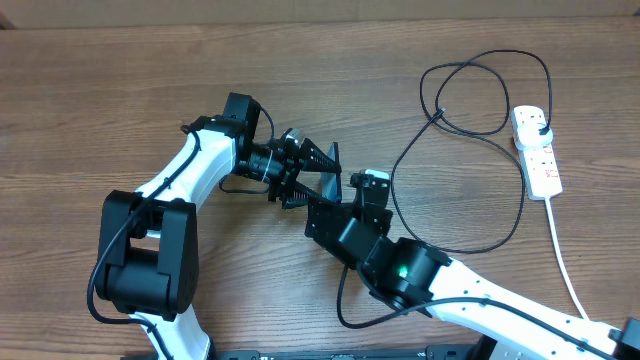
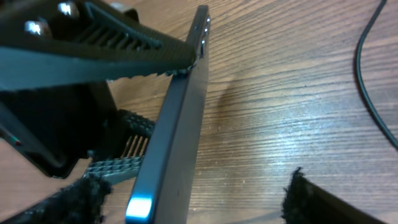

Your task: Plug charger to phone and switch on socket

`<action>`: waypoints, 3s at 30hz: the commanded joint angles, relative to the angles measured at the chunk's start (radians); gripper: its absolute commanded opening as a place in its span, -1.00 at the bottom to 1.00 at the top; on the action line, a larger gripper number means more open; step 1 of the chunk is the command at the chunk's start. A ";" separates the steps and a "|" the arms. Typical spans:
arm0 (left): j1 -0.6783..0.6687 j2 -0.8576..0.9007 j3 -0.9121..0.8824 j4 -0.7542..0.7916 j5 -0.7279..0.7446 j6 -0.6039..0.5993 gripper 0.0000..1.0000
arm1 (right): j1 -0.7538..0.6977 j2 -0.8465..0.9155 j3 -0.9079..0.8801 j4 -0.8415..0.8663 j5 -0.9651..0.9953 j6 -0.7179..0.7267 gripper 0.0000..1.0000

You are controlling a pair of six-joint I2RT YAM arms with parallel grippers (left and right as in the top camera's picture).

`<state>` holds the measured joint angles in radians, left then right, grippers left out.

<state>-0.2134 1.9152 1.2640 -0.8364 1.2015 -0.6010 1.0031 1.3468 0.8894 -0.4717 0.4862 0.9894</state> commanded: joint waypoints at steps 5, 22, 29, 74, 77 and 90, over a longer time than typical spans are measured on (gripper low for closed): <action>0.006 0.007 0.024 0.004 0.055 -0.009 0.28 | 0.006 0.008 0.028 0.044 0.029 0.010 0.40; 0.006 0.007 0.024 0.003 0.056 -0.009 0.29 | 0.006 0.080 0.027 0.103 0.029 0.006 -0.27; 0.006 0.007 0.024 0.003 0.052 -0.009 0.29 | 0.006 0.080 0.027 0.112 0.029 0.006 -0.50; 0.157 -0.007 0.024 -0.055 0.036 0.157 1.00 | -0.117 -0.007 0.027 -0.069 0.010 0.066 -0.92; 0.185 -0.039 0.024 -0.142 -0.019 0.266 1.00 | -0.167 -0.031 0.027 -0.143 -0.002 0.161 -0.93; 0.284 -0.414 0.024 -0.387 -0.141 0.517 0.96 | -0.312 -0.134 0.027 -0.161 -0.262 0.220 -0.93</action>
<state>0.0502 1.5852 1.2720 -1.1995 1.1202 -0.1699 0.6987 1.2400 0.8906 -0.6521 0.2924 1.1786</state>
